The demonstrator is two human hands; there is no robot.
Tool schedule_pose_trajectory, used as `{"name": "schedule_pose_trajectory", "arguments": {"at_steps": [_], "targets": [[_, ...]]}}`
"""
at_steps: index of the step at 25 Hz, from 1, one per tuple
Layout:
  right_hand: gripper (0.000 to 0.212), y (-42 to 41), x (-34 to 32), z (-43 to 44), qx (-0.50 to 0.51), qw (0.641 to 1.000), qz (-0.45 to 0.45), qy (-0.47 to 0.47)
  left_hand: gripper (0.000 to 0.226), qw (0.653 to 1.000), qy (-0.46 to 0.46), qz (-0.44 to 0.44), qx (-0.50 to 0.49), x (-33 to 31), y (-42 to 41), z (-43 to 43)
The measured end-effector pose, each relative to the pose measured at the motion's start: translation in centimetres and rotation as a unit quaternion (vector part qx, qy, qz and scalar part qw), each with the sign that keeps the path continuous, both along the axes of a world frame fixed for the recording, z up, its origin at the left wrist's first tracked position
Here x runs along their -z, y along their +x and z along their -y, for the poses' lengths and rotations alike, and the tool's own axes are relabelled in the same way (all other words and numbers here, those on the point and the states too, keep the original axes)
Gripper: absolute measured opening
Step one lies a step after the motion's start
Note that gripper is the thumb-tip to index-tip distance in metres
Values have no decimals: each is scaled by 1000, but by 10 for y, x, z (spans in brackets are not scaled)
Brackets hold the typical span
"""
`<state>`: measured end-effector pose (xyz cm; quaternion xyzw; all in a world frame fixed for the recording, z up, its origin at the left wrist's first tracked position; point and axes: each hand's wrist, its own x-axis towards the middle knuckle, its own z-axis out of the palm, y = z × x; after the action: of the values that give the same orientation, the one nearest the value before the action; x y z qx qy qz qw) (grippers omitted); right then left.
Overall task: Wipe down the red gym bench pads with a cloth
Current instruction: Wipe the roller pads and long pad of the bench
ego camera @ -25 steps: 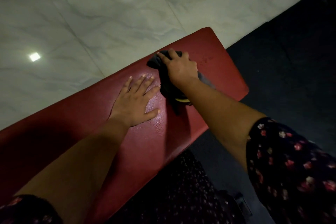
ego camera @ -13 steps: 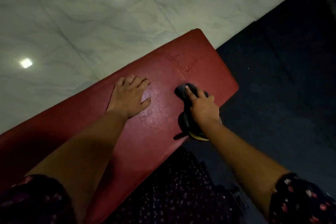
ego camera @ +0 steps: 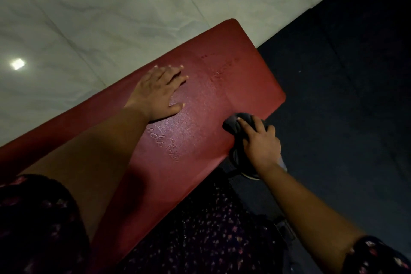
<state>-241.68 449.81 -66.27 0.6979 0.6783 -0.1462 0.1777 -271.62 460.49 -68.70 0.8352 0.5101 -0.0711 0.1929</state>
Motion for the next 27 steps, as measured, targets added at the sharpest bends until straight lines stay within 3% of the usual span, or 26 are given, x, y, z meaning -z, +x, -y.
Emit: {"name": "schedule_pose_trajectory", "arguments": {"at_steps": [16, 22, 27], "targets": [[49, -99, 14, -202, -193, 980, -57, -9, 66, 997, 25, 27, -66, 8, 18, 5], [58, -92, 15, -223, -65, 992, -59, -91, 60, 994, 32, 30, -103, 8, 31, 9], [66, -38, 4, -143, -28, 989, -45, -138, 60, 992, 32, 10, -119, 5, 40, 2]]}}
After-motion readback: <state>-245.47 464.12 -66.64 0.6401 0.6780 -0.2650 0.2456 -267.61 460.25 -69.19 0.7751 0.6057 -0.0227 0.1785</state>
